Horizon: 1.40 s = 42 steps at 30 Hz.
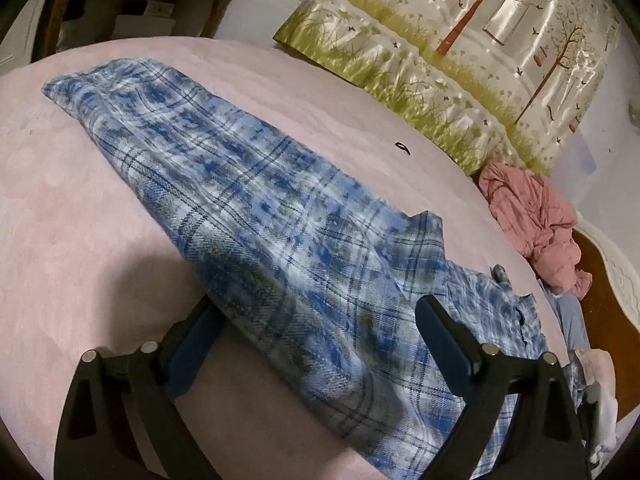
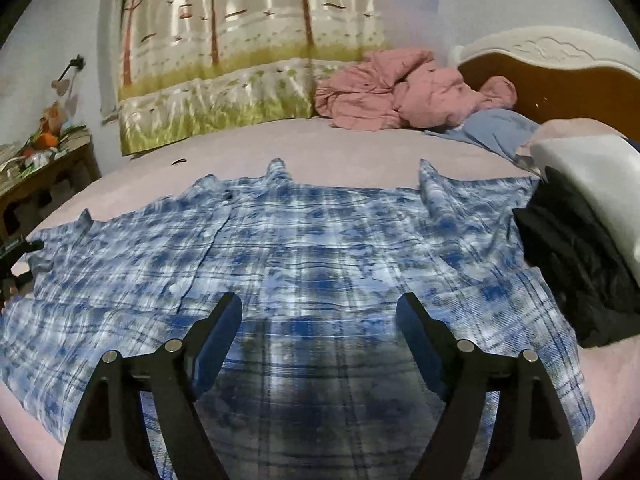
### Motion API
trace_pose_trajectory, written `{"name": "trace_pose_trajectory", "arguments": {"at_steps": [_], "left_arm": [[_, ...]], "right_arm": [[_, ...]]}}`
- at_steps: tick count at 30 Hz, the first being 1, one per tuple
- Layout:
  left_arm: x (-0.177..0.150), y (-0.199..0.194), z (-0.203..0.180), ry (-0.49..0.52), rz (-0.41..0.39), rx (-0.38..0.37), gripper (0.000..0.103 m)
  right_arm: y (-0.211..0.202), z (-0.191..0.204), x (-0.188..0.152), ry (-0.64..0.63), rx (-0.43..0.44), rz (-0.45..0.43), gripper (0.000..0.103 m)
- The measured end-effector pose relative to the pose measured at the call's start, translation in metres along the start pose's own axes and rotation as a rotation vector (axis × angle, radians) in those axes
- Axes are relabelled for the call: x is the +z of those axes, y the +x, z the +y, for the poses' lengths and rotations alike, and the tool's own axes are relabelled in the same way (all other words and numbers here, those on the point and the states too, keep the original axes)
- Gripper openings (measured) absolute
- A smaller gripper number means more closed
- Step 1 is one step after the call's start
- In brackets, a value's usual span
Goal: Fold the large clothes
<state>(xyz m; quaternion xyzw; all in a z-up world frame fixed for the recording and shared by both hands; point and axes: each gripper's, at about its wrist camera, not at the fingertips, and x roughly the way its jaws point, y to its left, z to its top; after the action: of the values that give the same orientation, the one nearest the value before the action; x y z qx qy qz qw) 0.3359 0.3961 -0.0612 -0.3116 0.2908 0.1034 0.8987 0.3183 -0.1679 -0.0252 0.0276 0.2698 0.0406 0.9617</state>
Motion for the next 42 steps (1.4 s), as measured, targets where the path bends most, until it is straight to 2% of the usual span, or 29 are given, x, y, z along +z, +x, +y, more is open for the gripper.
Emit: {"name": "trace_pose_trajectory", "arguments": {"at_steps": [1, 2, 4, 5, 6, 7, 9, 11, 14, 17, 20, 24, 27, 33, 38, 41, 42], "left_arm": [[0.0, -0.001, 0.001, -0.001, -0.007, -0.001, 0.073], [0.0, -0.001, 0.003, -0.005, -0.005, -0.011, 0.064], [0.001, 0.0, 0.009, -0.026, 0.007, -0.048, 0.038], [0.002, 0.001, 0.013, -0.044, 0.011, -0.059, 0.029], [0.003, 0.002, 0.017, -0.061, 0.012, -0.066, 0.013], [0.004, 0.0, 0.019, -0.07, 0.006, -0.075, 0.007], [0.005, -0.011, 0.012, -0.045, -0.037, -0.076, 0.003], [0.005, -0.033, -0.01, 0.049, -0.118, -0.047, 0.003], [0.009, -0.066, -0.058, 0.238, -0.19, -0.023, 0.003], [0.011, -0.099, -0.101, 0.298, -0.24, -0.063, 0.003], [-0.001, -0.121, -0.15, 0.393, -0.271, -0.102, 0.003], [-0.023, -0.116, -0.196, 0.461, -0.209, -0.149, 0.003], [-0.041, -0.1, -0.216, 0.484, -0.168, -0.163, 0.003], [-0.073, -0.059, -0.212, 0.47, -0.058, -0.155, 0.003], [-0.097, -0.042, -0.202, 0.51, 0.033, -0.145, 0.003], [-0.107, -0.049, -0.202, 0.555, 0.026, -0.144, 0.013], [-0.109, -0.052, -0.202, 0.571, 0.019, -0.144, 0.026]], "right_arm": [[0.0, 0.0, 0.0, 0.002, -0.005, -0.001, 0.082], [-0.001, 0.0, 0.0, 0.001, -0.015, -0.005, 0.082], [-0.003, 0.001, 0.0, -0.007, -0.041, -0.017, 0.082], [-0.005, 0.002, 0.0, -0.01, -0.05, -0.023, 0.082], [-0.007, 0.003, 0.0, -0.014, -0.064, -0.034, 0.082], [-0.009, 0.004, 0.0, -0.017, -0.068, -0.044, 0.082], [-0.014, 0.005, -0.001, -0.027, -0.083, -0.065, 0.082], [-0.016, 0.008, -0.001, -0.04, -0.097, -0.072, 0.082], [-0.011, 0.013, 0.0, -0.066, -0.104, -0.047, 0.082], [-0.008, 0.014, 0.0, -0.075, -0.1, -0.032, 0.082], [-0.008, 0.013, 0.0, -0.074, -0.1, -0.032, 0.082], [-0.008, 0.013, 0.0, -0.073, -0.104, -0.034, 0.082], [-0.008, 0.013, -0.001, -0.078, -0.104, -0.027, 0.082], [-0.008, 0.015, -0.002, -0.087, -0.102, -0.02, 0.082], [-0.002, 0.018, -0.002, -0.097, -0.098, 0.005, 0.082], [0.0, 0.02, -0.002, -0.107, -0.099, 0.013, 0.082], [0.0, 0.021, -0.002, -0.112, -0.101, 0.014, 0.082]]}}
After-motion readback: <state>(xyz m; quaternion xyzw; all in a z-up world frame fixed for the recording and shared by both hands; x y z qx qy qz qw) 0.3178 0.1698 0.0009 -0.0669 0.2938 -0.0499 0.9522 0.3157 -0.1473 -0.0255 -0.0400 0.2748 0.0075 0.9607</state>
